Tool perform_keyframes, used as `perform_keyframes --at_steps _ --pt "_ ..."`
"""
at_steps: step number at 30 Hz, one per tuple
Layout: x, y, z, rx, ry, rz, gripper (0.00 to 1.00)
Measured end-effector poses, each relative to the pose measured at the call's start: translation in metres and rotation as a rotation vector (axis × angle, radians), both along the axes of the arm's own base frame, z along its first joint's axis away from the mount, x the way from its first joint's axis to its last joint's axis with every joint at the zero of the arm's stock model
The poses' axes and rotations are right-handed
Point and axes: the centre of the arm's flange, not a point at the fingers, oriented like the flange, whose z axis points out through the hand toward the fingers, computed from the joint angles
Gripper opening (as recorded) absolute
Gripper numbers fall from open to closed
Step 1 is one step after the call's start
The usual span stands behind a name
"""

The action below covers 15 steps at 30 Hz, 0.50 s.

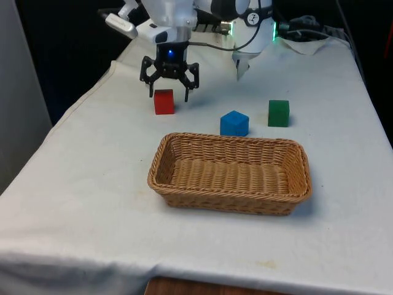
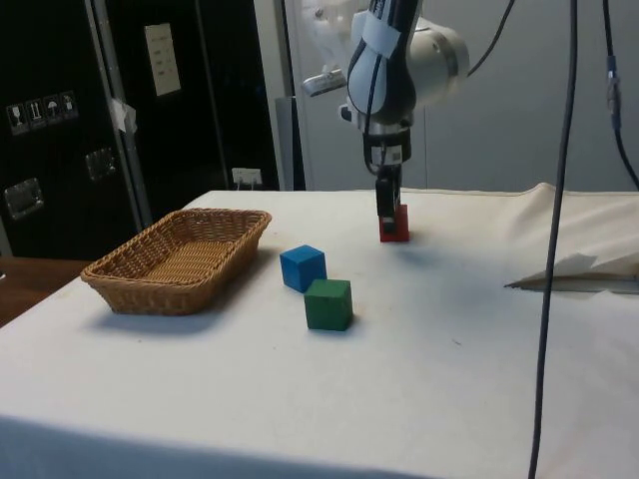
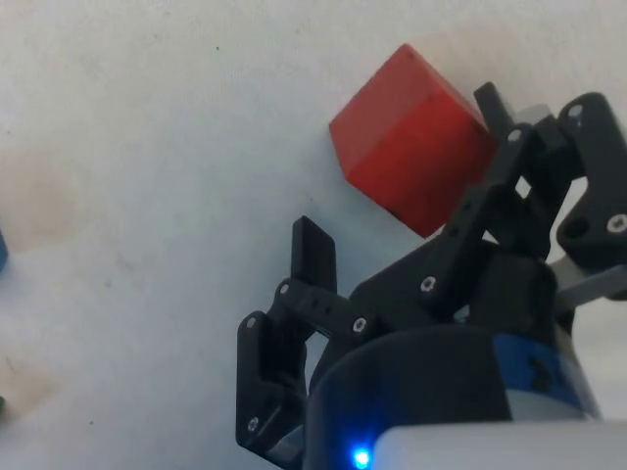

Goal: Pick up exactly two blocks and place them into the basket.

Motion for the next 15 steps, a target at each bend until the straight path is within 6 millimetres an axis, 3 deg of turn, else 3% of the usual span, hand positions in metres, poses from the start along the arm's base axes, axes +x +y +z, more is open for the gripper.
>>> perform_keyframes --at_steps 10,11,12,15 --pt "-0.001 0.001 -0.012 -0.025 0.001 -0.001 0.98" --pt "-0.001 0.001 -0.012 -0.024 0.000 -0.001 0.90" --pt "0.000 0.001 -0.011 -0.024 -0.003 -0.001 0.69" --pt "0.000 0.001 -0.010 -0.024 -0.005 -0.002 0.35"
